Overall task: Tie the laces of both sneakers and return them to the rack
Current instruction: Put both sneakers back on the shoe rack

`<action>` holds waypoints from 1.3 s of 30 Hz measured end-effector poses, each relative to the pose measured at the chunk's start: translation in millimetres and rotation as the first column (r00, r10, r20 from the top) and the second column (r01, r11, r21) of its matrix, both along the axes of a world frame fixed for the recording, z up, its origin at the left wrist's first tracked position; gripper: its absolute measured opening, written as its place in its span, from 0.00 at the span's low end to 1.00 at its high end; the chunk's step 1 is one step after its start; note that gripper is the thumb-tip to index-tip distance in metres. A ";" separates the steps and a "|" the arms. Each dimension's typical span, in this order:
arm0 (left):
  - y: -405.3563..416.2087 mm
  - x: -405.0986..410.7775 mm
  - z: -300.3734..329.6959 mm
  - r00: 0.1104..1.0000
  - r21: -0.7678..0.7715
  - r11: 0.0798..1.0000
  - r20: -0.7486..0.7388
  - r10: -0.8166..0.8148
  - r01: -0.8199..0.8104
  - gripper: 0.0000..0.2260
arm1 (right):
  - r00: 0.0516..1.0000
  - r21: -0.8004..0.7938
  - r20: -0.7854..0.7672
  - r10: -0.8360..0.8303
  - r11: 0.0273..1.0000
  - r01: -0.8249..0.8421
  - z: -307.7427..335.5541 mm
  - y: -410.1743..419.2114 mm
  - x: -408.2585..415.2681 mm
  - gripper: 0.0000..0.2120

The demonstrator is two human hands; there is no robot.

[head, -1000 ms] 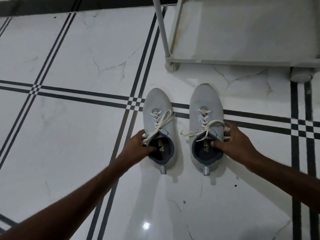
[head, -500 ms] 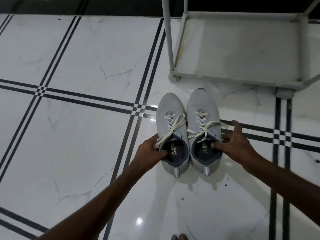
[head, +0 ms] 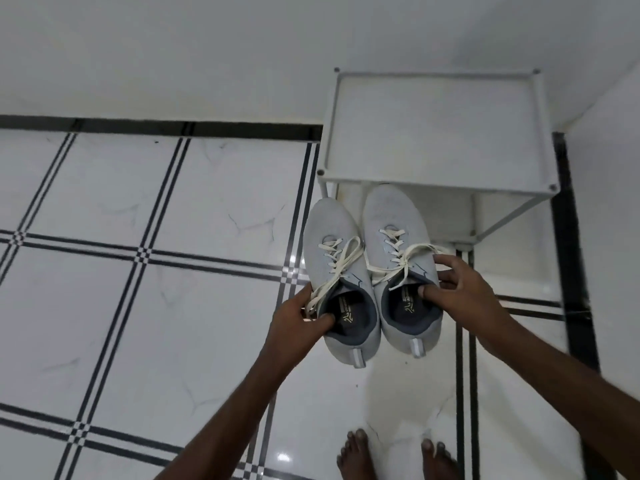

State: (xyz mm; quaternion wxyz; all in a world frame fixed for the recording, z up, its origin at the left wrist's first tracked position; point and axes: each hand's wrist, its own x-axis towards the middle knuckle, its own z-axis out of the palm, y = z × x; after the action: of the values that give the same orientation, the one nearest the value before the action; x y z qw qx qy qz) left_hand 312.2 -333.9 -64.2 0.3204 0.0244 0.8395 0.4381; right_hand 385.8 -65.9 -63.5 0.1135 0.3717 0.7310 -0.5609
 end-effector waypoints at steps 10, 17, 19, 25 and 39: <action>51.3 -68.7 247.2 0.979 0.105 0.991 -0.195 -0.058 0.080 0.14 | 0.979 0.047 -0.190 -0.074 0.995 0.084 246.0 43.0 -43.7 0.30; 122.1 -134.9 310.6 0.959 0.122 0.983 -0.267 -0.100 0.136 0.13 | 0.952 0.046 -0.269 -0.146 0.985 0.165 303.3 107.0 -93.7 0.29; 147.2 -158.8 311.1 0.959 0.123 0.983 -0.266 -0.101 0.138 0.11 | 0.946 0.033 -0.273 -0.173 0.981 0.189 303.1 129.3 -112.6 0.28; 219.3 -229.2 271.7 0.973 0.104 0.988 -0.210 -0.092 0.116 0.14 | 0.953 -0.024 -0.231 -0.196 0.980 0.196 256.5 197.4 -179.2 0.28; 295.2 -310.0 36.0 0.992 -0.011 0.992 -0.008 -0.126 0.126 0.14 | 0.978 -0.060 0.033 -0.207 0.976 0.209 24.6 263.9 -266.6 0.29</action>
State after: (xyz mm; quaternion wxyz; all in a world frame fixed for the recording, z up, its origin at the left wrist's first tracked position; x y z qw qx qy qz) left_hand 2.1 -38.7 -28.2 0.3438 0.0777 0.8400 0.4125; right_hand 119.1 198.0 -38.9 0.0756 0.4497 0.6685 -0.5875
